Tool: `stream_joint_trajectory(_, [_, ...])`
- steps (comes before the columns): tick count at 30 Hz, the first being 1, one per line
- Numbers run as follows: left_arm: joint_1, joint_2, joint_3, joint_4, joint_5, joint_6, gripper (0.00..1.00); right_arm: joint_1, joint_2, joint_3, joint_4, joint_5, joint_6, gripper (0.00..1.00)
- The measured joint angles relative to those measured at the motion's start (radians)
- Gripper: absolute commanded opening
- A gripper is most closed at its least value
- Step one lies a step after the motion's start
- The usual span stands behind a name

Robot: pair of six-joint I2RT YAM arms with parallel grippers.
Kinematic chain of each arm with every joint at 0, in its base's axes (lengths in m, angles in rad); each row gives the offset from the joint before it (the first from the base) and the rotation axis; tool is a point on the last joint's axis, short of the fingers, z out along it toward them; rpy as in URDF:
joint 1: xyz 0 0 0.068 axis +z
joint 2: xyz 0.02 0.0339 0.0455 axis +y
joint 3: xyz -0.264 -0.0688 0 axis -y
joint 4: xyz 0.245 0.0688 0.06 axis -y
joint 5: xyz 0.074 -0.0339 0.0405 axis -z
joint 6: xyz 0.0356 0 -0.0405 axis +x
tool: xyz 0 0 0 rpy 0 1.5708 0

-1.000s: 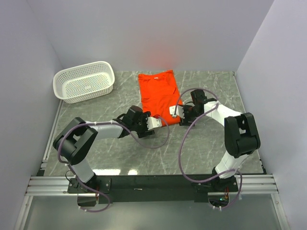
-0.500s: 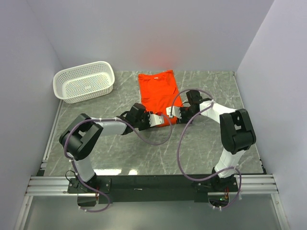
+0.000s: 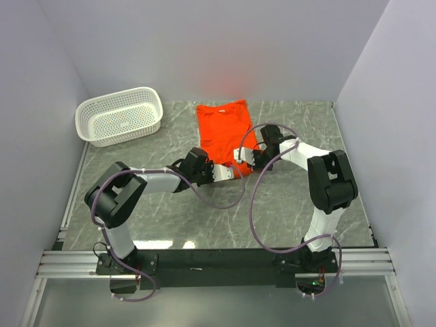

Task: Fold and stack the t-shirts
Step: Fold the tshirt

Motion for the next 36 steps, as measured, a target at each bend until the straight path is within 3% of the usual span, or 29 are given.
stream_joint_trajectory(9, [-0.018, -0.114, -0.037, -0.131, 0.129, 0.014, 0.01, -0.003, -0.039, -0.003, -0.179, -0.073, -0.002, 0.0])
stream_joint_trajectory(15, [-0.062, -0.27, -0.058, -0.318, 0.285, 0.003, 0.0, -0.008, -0.209, -0.093, -0.346, -0.164, -0.004, 0.0])
stream_joint_trajectory(21, [-0.079, -0.314, -0.056, -0.451, 0.394, 0.006, 0.0, -0.009, -0.344, -0.1, -0.433, -0.201, 0.089, 0.0])
stream_joint_trajectory(25, [0.044, -0.255, 0.037, -0.492, 0.462, 0.011, 0.0, -0.012, -0.259, 0.071, -0.415, -0.179, 0.241, 0.0])
stream_joint_trajectory(32, [0.241, 0.111, 0.477, -0.467, 0.494, 0.0, 0.0, -0.017, 0.114, 0.57, -0.288, -0.074, 0.492, 0.0])
stream_joint_trajectory(36, [0.291, 0.219, 0.58, -0.432, 0.48, -0.031, 0.0, -0.017, 0.253, 0.708, -0.233, -0.011, 0.58, 0.0])
